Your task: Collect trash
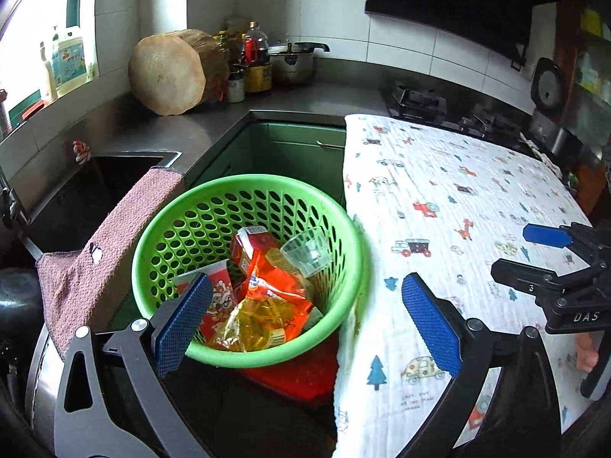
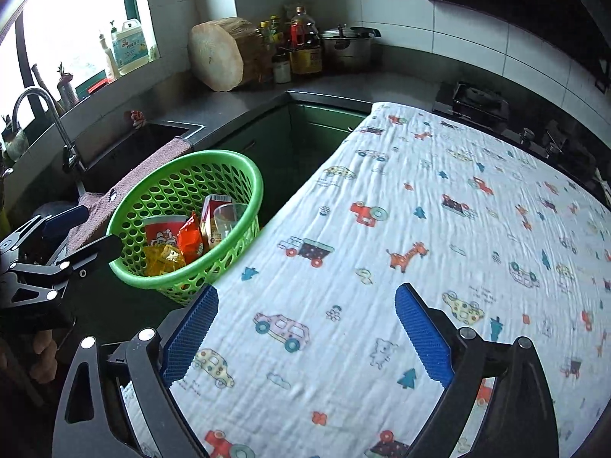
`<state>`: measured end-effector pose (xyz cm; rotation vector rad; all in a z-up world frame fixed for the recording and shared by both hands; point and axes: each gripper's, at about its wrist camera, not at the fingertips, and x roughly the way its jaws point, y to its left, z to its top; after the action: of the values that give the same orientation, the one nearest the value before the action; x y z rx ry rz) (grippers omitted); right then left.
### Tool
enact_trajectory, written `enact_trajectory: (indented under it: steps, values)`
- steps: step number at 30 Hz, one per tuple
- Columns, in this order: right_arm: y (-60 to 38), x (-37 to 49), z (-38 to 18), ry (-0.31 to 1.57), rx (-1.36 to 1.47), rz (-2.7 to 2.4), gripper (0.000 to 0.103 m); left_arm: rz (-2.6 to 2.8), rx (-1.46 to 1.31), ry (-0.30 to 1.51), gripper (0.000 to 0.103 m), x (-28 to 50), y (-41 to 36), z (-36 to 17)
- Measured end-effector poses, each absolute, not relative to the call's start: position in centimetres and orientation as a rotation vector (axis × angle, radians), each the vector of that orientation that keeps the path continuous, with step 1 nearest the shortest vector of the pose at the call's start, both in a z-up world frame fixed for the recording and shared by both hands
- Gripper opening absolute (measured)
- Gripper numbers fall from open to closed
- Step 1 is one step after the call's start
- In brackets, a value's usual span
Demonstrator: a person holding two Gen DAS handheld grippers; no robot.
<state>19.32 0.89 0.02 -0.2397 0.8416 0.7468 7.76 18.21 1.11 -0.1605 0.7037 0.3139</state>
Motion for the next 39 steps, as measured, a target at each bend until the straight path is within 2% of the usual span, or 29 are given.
enact_trajectory:
  steps: [18,27,39]
  values:
    - [-13.6,13.0,-1.1,0.793,-0.161,0.487,0.092,0.18,-0.12,0.682,0.098,6.6,7.4,-0.6]
    - [-18.5,10.1,-1.5,0.779,-0.061,0.406,0.092,0.216,0.009,0.609,0.098,5.0,2.5,-0.8]
    - [-21.7,7.7,-0.5,0.721,-0.029,0.328,0.093,0.171,-0.025,0.609,0.098,3.9,0.8,-0.6]
